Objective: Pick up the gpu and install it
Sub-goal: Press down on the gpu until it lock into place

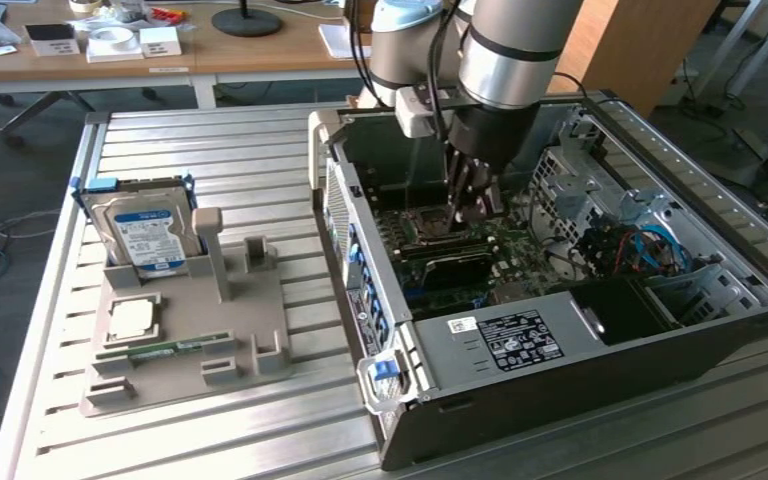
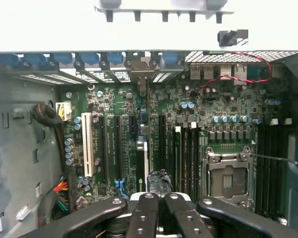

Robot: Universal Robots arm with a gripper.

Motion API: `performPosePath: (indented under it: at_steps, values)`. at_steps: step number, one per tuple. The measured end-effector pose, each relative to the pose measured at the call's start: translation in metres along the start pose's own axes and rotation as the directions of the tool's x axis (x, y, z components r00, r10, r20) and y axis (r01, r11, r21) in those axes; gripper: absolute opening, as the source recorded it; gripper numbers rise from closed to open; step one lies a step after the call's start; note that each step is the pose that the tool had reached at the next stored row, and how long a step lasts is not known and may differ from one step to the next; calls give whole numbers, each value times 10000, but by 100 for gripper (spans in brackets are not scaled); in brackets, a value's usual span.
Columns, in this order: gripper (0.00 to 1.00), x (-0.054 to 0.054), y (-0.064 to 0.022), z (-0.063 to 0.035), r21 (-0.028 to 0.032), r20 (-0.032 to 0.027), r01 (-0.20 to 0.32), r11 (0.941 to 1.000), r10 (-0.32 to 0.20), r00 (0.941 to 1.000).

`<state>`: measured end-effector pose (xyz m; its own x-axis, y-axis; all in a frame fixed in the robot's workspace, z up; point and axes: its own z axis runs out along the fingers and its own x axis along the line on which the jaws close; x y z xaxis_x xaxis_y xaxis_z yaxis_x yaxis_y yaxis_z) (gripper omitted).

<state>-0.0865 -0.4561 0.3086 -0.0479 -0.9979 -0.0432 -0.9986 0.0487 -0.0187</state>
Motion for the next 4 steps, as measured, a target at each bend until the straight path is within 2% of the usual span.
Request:
performPosePath:
  at_steps: [4]
  values:
    - [11,0,0,-1,0,-2,0,10000,0,10000]
